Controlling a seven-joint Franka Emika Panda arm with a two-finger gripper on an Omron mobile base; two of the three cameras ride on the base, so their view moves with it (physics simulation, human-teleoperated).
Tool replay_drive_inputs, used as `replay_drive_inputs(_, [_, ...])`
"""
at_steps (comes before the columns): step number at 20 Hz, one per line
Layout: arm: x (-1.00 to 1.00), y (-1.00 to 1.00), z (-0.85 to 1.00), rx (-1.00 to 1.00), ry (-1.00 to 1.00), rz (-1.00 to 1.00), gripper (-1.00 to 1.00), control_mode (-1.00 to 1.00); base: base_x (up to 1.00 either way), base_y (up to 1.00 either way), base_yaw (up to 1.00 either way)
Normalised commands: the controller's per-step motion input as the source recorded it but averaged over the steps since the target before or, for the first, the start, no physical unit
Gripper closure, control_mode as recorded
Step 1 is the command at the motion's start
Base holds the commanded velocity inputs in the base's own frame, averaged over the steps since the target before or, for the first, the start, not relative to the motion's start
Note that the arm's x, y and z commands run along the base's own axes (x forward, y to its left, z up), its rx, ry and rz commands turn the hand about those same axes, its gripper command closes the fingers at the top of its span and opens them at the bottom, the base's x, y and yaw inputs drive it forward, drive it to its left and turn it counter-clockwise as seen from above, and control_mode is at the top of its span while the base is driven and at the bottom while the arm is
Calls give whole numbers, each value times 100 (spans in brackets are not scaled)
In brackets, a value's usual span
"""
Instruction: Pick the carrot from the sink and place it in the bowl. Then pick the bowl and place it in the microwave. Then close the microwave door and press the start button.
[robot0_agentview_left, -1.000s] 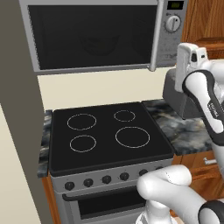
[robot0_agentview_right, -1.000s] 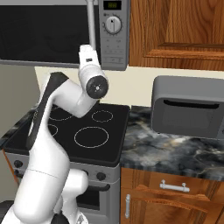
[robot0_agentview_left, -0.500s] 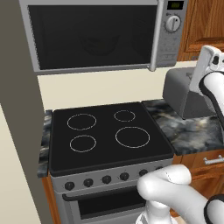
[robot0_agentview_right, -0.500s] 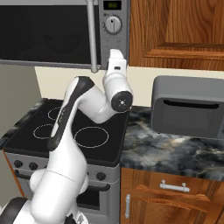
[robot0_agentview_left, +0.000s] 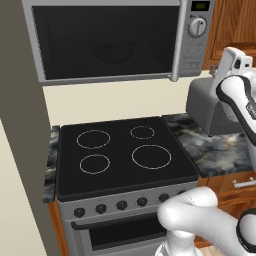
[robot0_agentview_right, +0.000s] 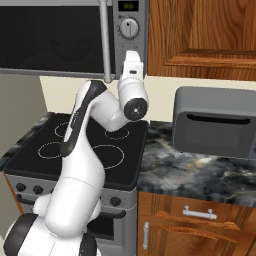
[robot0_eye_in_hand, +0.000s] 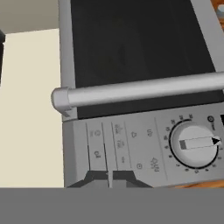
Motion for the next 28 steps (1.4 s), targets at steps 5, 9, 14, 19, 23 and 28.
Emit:
replay_drive_inputs(5, [25, -1, 0, 0, -2, -5, 100, -100, 0, 0, 0])
replay_drive_inputs(9, [19, -19, 0, 1, 0, -1, 100, -100, 0, 0, 0])
replay_drive_inputs(14, [31, -6, 0, 0, 0, -1, 100, -100, 0, 0, 0])
replay_drive_inputs(19, [26, -1, -2, 0, 0, 0, 100, -100, 0, 0, 0])
replay_drive_inputs(23, [34, 0, -9, 0, 0, 0, 100, -100, 0, 0, 0])
replay_drive_inputs(28, [48, 0, -7, 0, 1, 0, 100, -100, 0, 0, 0])
